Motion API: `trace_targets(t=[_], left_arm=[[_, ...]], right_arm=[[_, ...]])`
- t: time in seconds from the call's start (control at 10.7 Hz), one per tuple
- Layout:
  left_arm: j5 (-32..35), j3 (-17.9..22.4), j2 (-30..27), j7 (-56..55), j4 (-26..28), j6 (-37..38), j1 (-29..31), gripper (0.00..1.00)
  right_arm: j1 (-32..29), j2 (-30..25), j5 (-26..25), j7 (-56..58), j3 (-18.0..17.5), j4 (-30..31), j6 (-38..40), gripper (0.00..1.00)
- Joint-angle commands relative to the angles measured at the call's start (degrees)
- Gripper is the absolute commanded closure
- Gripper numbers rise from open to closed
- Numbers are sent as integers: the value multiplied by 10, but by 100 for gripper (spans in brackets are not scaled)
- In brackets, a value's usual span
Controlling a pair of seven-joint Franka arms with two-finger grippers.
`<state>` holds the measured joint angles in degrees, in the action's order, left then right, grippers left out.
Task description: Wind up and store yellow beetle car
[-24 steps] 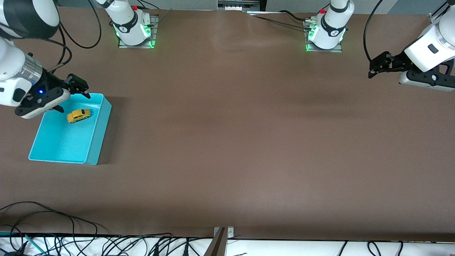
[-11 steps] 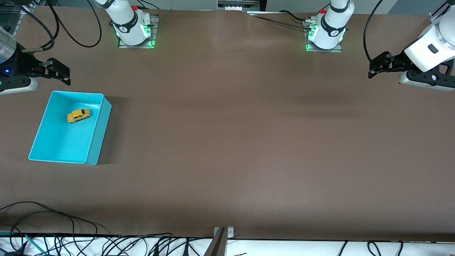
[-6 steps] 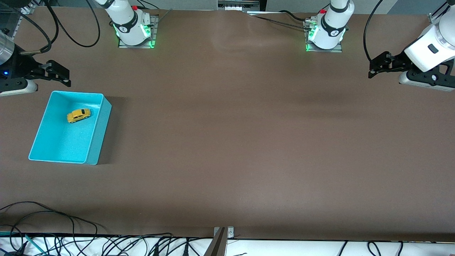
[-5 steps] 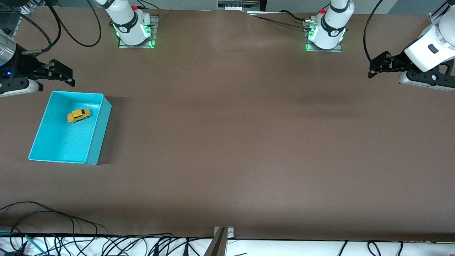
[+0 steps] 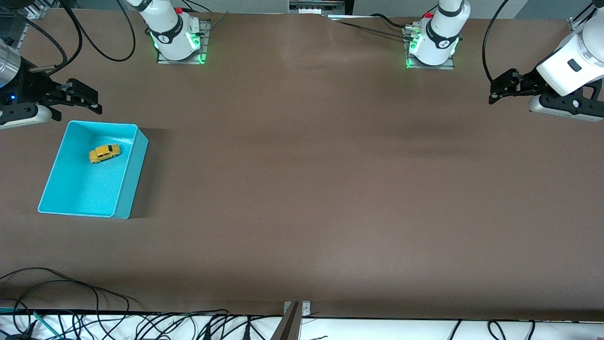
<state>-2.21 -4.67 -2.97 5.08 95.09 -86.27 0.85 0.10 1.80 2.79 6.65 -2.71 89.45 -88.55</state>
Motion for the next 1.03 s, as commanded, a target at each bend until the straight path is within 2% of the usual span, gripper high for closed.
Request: trace_targets(t=[0.0,0.28,0.65,0.93], left_arm=[[12,0,17,-2,-27,10,-1,0],[12,0,17,-2,-27,10,-1,0],[12,0,17,-2,-27,10,-1,0],[12,1,17,-1,-27,10,-1,0]], right_arm=[[4,-9,-2,0,9,7,3,0],[5,-8,-36,-3,6,-3,14,0],[3,-8,-37,-4,24,-3,29,0],[3,-8,-36,-4,24,-5,44,0]])
